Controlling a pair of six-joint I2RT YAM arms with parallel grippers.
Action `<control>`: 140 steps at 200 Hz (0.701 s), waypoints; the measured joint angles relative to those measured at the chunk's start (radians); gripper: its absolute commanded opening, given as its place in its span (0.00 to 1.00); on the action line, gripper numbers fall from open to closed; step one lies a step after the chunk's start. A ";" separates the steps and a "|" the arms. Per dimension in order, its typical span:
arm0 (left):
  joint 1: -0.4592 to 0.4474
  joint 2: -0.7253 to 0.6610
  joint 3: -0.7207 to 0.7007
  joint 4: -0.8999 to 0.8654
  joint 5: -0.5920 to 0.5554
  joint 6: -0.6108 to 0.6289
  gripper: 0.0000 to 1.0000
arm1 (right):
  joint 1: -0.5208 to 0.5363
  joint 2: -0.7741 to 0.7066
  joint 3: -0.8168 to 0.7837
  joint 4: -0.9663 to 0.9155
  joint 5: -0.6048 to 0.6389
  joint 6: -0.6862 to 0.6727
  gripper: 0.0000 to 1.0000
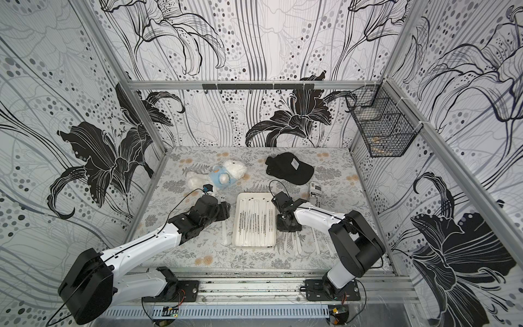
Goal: Put the straws into the storage box
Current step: Pick up the straw from the center of the board.
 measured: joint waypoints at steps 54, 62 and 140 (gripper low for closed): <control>0.000 0.007 0.000 0.007 0.010 -0.001 0.63 | -0.032 -0.007 -0.001 0.027 -0.040 -0.009 0.17; 0.000 0.008 0.000 0.009 0.010 -0.001 0.63 | -0.037 -0.007 -0.001 0.028 -0.041 -0.012 0.20; 0.000 0.019 0.000 0.018 0.013 -0.002 0.63 | -0.039 0.018 -0.005 0.060 -0.040 0.005 0.24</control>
